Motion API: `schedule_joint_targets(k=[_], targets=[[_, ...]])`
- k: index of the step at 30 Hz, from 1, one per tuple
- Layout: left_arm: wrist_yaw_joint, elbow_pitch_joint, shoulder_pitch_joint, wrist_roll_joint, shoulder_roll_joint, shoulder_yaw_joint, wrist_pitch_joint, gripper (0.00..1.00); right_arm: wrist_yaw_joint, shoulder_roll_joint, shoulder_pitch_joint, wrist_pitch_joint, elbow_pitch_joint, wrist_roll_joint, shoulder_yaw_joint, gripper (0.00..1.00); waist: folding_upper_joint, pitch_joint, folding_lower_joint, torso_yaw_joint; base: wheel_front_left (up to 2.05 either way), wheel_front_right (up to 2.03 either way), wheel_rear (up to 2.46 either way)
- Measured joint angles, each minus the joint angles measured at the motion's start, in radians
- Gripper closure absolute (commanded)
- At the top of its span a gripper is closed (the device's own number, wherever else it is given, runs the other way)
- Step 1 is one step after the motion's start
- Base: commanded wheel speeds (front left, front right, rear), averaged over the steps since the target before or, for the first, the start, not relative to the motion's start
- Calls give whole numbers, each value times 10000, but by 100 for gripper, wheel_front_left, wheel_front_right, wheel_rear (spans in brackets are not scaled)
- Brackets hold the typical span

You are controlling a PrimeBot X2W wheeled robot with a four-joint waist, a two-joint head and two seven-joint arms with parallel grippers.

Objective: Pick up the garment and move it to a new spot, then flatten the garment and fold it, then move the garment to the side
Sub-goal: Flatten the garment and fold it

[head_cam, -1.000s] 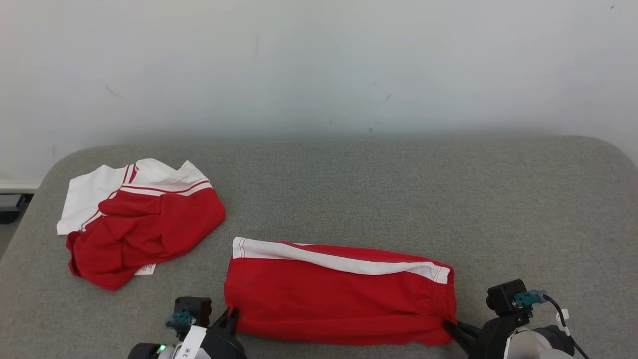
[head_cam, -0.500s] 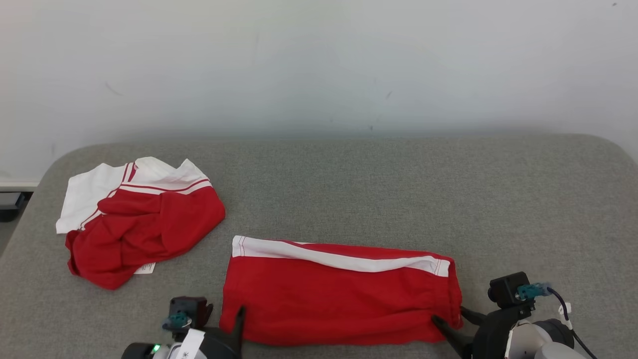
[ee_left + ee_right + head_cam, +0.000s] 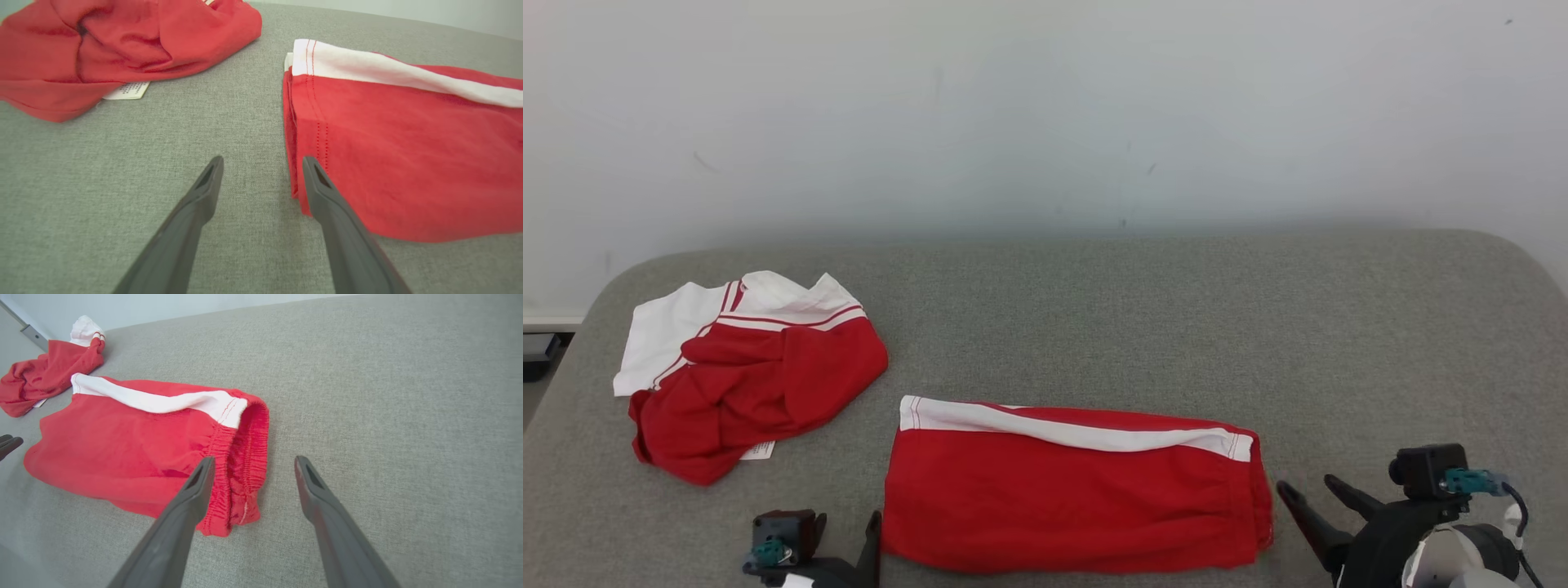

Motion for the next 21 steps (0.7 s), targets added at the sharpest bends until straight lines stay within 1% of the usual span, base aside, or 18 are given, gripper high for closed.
schedule_joint_targets(k=[3, 6, 10, 13, 17, 21], targets=[[249, -646, 300, 115, 215, 219, 0, 0, -320, -15, 204, -430, -274, 0, -301, 0, 0, -49, 0, -50, 0, 0, 0], [405, -1377, 633, 280, 380, 389, -2, 0, -623, -15, 454, -871, -573, -6, -560, 0, 0, -89, 0, -95, 0, 0, 0], [558, -2357, 1071, 648, 585, 631, -2, 0, -947, -2, 840, -1271, -788, -31, -706, 0, 0, -92, 0, -126, 0, 0, 0], [581, -3035, 1456, 1024, 752, 813, -2, 0, -1083, 2, 1037, -1476, -959, -31, -803, 0, 0, -82, 0, -123, 0, 0, 0], [579, -3923, 1875, 1425, 786, 1122, -4, 0, -1221, 4, 1255, -1641, -1162, -50, -894, 0, 0, -41, 0, -58, 0, 0, 0], [579, -4428, 2164, 1829, 727, 1891, -17, 0, -1277, 2, 1268, -1659, -1264, -61, -943, 0, 0, 19, 0, 50, 0, 0, 0]])
